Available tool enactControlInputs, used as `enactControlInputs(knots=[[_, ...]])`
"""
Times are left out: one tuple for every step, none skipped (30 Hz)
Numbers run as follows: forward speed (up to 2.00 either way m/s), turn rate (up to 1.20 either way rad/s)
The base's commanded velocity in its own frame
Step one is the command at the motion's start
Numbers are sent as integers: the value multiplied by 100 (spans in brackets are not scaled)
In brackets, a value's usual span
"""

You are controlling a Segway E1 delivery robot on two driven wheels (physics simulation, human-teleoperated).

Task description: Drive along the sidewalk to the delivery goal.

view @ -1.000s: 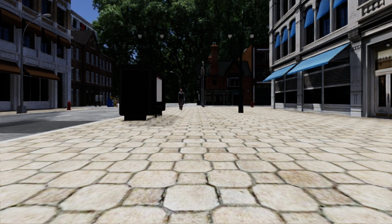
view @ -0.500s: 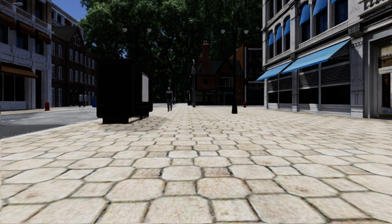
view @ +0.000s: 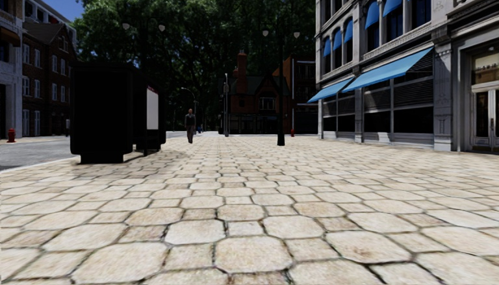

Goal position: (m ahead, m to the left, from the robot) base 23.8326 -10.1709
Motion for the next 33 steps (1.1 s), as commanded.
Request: enactControlInputs(knots=[[200, 0], [200, 0], [200, 0], [200, 0], [200, 0], [200, 0], [200, 0], [200, 0], [200, 0], [200, 0], [200, 0], [200, 0], [200, 0], [200, 0], [200, 0], [200, 0], [200, 0], [200, 0], [200, 0], [200, 0], [200, 0], [200, 0], [200, 0], [200, 0], [200, 0], [200, 0], [200, 0], [200, 0], [200, 0], [200, 0], [200, 0], [200, 0], [200, 0]])
